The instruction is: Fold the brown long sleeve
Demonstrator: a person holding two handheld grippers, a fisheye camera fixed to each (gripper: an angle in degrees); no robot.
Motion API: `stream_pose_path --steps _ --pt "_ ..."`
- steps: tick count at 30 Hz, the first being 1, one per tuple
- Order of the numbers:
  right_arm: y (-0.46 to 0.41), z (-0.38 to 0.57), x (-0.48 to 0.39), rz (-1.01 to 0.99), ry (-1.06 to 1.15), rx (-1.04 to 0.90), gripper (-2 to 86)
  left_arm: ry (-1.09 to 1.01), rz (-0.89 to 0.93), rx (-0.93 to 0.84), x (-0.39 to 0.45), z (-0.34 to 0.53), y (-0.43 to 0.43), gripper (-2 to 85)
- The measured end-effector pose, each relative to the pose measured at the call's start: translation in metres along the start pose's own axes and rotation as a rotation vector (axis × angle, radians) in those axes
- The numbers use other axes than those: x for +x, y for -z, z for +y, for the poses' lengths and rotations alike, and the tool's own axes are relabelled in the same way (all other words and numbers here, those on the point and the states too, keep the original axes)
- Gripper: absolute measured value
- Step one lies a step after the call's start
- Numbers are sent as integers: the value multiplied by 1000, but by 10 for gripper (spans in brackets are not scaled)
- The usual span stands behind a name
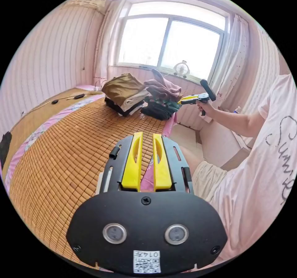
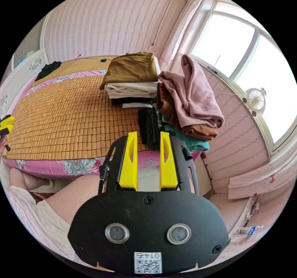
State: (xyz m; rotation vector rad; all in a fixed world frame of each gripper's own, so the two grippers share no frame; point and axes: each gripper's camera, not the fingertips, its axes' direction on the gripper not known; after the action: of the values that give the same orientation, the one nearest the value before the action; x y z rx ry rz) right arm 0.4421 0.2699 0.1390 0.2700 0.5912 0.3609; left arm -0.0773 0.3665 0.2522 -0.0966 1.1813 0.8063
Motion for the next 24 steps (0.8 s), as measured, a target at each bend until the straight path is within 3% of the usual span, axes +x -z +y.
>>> stream_pose_path --steps 3,9,18,21,24 --pt "7 -20 46 46 -66 62 143 -124 66 -45 17 -73 -63 78" --pt "6 -56 70 -182 -5 80 150 -243 87 -73 41 -174 -174 84" --pt "-49 -169 20 -236 144 135 149 -38 -269 -174 -52 -227 -266 101" --pt "-88 -209 15 -339 52 37 139 10 -298 -233 -75 -239 -291 102" --pt "-124 -226 9 -295 -7 -93 104 72 -299 -313 -89 -245 -315 87"
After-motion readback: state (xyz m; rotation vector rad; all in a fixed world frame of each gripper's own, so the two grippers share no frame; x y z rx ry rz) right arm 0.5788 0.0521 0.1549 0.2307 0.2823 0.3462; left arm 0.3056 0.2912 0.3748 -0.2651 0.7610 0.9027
